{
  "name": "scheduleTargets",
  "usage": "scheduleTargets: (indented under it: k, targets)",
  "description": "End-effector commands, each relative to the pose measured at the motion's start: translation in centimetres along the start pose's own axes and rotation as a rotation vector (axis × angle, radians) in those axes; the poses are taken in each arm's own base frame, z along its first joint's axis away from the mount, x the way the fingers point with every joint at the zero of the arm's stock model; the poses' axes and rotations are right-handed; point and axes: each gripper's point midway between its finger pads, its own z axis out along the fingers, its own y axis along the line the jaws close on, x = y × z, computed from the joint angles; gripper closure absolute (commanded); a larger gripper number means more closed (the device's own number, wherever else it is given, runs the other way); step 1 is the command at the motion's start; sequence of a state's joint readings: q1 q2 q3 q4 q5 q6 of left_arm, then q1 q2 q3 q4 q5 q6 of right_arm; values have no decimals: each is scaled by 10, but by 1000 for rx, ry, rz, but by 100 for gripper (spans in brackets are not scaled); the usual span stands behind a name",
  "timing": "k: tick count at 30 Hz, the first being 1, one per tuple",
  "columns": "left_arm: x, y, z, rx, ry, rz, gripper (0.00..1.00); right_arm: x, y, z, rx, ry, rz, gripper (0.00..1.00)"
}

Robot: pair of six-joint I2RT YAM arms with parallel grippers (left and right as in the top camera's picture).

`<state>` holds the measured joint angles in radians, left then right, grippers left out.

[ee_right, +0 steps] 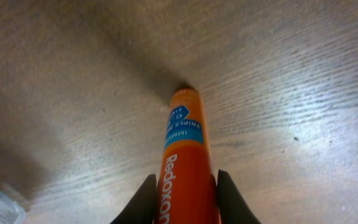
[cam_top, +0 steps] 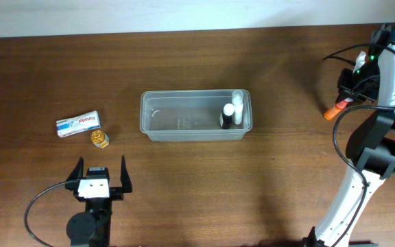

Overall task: Pack container
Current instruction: 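Lift the orange tube and carry it over the container's right end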

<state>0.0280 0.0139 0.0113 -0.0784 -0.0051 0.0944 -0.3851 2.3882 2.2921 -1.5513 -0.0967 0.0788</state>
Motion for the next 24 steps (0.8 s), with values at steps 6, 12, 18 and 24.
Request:
scheduleTargets:
  k: [6, 12, 18, 24]
  targets:
    - [1, -1, 0, 5, -1, 16, 1, 8, 19, -31, -61, -38, -16, 82]
    - [1, -1, 0, 5, -1, 16, 1, 20, 55, -70, -135, -102, -102, 82]
    - [1, -1, 0, 5, -1, 16, 1, 40, 97, -114, -148, -185, -210, 82]
    - [1, -1, 0, 5, -1, 16, 0, 70, 136, -157, -176, -290, -322, 82]
